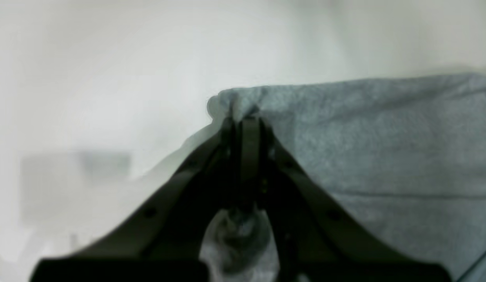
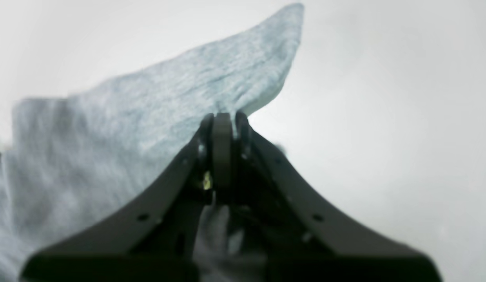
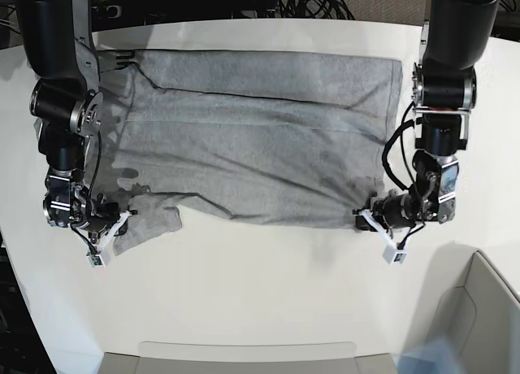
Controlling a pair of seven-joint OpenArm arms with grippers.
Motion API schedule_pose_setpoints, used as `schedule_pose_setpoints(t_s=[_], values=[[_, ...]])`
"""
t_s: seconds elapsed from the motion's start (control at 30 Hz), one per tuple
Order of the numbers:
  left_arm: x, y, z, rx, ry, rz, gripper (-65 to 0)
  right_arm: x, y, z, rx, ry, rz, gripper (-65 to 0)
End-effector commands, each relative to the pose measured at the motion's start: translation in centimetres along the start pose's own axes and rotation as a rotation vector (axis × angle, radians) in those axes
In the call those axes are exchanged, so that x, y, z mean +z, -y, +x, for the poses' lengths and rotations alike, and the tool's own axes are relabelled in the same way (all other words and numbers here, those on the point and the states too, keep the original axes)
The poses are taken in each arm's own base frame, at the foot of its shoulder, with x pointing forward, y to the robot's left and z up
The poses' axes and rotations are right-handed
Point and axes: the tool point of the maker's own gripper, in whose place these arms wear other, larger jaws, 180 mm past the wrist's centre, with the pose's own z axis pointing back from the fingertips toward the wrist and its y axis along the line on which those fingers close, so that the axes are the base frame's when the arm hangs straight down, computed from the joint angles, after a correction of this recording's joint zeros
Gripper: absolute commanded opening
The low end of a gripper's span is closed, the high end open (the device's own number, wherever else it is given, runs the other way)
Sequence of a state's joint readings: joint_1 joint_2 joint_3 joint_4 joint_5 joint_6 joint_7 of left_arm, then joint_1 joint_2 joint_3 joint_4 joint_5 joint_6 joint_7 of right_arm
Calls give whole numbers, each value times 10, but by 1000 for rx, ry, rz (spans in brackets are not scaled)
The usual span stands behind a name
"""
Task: Fold the T-shirt properly
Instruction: 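Grasp the hem corners with both grippers and lift, then fold the hem over toward the collar with both grippers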
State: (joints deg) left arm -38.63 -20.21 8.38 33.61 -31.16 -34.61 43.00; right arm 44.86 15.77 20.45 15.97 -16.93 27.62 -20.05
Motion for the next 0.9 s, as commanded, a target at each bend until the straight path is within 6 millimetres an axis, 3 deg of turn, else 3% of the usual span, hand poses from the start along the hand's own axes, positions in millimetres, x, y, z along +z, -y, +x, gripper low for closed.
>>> schedule_pose_setpoints(t_s=[0.0, 0.07, 0.17, 0.3, 0.53, 0.7, 0.87], values=[[18, -5, 32, -34, 76, 15, -650, 17, 16, 49, 23, 106, -34, -650], [29, -1, 43, -70, 108, 18, -650, 27, 20, 66, 62, 117, -64, -650], [39, 1, 49, -75, 116, 52, -650, 37, 9, 92, 121, 143, -67, -650], [48, 5, 50, -83, 126, 88, -650, 51, 1, 106, 200, 115, -61, -650], [66, 10, 33, -160, 81, 112, -650, 66, -7, 84, 277, 95, -131, -650], [82, -3, 11, -110, 62, 139, -650, 83, -5, 62, 317, 62, -199, -650], [94, 5, -6, -155, 33, 150, -650, 99, -5, 36, 351, 16, -254, -650]])
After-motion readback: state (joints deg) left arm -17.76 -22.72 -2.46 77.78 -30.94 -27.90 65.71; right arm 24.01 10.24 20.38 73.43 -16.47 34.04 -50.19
